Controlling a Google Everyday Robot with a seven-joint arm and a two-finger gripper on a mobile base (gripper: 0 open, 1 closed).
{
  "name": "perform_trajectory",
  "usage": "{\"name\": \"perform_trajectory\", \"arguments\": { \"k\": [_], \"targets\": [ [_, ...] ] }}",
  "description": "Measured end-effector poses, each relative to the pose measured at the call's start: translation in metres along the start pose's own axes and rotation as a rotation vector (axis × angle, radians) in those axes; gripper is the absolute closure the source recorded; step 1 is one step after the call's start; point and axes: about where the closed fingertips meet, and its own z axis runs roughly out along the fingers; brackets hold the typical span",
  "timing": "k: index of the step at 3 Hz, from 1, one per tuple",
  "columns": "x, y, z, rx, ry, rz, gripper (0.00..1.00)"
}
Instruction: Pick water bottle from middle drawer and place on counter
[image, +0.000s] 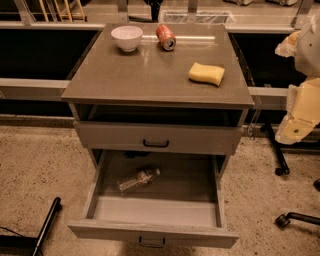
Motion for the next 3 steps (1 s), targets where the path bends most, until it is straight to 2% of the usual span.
{"name": "perform_trajectory", "arguments": {
  "k": [2, 3],
  "targets": [
    [-0.002, 0.000, 0.005, -0.001, -0.016, 0.004, 0.00],
    [-0.026, 0.017, 0.084, -0.046, -0.048, -0.106, 0.00]
  ]
}}
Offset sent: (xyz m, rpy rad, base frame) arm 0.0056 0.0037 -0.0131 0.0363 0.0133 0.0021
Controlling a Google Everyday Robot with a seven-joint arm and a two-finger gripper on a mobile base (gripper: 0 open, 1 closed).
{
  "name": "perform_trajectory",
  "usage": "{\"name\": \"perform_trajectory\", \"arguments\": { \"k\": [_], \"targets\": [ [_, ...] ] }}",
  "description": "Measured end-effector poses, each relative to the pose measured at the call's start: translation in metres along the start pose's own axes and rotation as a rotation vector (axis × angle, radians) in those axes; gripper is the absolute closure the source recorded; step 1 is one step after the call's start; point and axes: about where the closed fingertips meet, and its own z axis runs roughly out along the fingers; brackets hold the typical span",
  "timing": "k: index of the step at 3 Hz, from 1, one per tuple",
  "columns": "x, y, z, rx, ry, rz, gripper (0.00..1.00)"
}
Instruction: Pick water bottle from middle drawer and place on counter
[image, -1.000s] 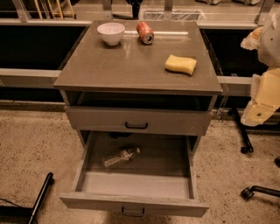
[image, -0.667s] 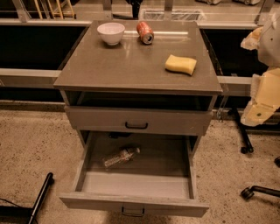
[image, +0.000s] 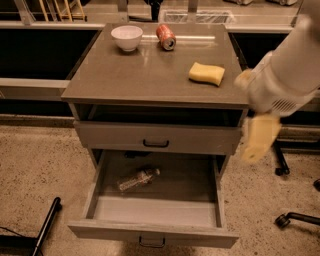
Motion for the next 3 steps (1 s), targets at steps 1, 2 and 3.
{"name": "perform_trajectory", "arguments": {
  "k": [1, 2, 3],
  "targets": [
    [-0.008, 0.043, 0.122, -0.187, -0.075, 0.012, 0.00],
    [0.008, 0.073, 0.173, -0.234, -0.060, -0.008, 0.00],
    [0.008, 0.076, 0.176, -0.237, -0.058, -0.008, 0.00]
  ]
}}
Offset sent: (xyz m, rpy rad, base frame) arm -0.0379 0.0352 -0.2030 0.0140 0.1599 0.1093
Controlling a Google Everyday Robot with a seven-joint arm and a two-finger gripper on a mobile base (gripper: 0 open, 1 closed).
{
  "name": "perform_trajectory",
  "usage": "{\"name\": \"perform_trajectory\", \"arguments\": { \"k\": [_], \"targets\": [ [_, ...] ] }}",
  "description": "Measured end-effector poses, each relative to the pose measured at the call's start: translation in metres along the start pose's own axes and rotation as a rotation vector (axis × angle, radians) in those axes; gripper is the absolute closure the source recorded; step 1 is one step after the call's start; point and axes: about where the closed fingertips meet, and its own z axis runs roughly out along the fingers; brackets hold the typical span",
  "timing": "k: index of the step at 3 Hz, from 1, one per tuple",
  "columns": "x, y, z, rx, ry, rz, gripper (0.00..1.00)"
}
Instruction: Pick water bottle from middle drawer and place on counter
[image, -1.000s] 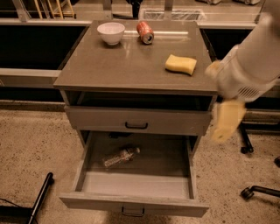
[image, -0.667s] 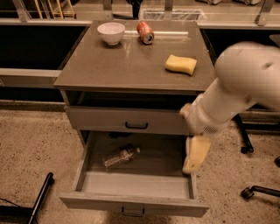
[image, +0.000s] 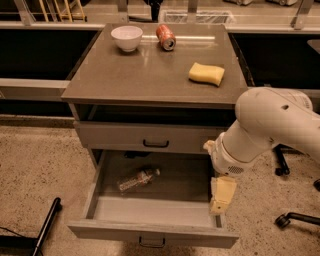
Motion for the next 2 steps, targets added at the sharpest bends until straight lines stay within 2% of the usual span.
{"name": "perform_trajectory", "arguments": {
  "k": [1, 2],
  "targets": [
    [-0.001, -0.002, 0.007, -0.026, 0.027, 0.003, 0.00],
    [-0.012, -0.004, 0.053, -0.054, 0.047, -0.006, 0.00]
  ]
}}
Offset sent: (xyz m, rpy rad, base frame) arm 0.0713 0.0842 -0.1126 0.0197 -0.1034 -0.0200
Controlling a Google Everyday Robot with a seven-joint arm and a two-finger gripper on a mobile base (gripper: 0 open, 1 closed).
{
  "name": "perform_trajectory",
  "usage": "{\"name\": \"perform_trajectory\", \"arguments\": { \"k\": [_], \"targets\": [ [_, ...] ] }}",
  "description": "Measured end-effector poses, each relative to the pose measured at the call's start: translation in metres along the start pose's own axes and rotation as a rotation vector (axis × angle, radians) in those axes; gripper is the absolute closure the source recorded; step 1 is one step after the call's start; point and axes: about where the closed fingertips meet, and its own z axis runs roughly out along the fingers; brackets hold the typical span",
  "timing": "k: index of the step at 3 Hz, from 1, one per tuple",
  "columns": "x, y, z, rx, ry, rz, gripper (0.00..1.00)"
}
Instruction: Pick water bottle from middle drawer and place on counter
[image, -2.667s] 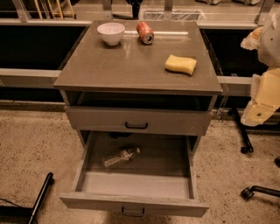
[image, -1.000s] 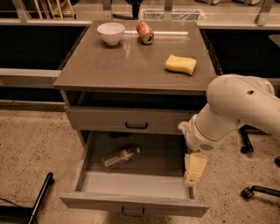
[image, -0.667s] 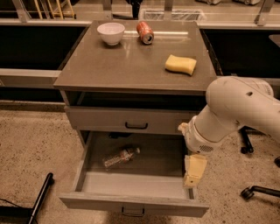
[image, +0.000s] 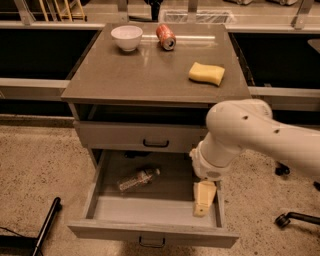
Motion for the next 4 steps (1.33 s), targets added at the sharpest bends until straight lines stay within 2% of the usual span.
{"name": "perform_trajectory", "arguments": {
  "k": [1, 2, 3, 4],
  "targets": [
    [-0.028, -0.028, 0.058, 0.048, -0.057, -0.027, 0.00],
    [-0.051, -0.048, 0.106, 0.040, -0.145, -0.097, 0.00],
    [-0.049, -0.054, 0.119, 0.041, -0.149, -0.088, 0.00],
    [-0.044, -0.064, 0.147, 0.085, -0.140, -0.081, 0.00]
  ]
}}
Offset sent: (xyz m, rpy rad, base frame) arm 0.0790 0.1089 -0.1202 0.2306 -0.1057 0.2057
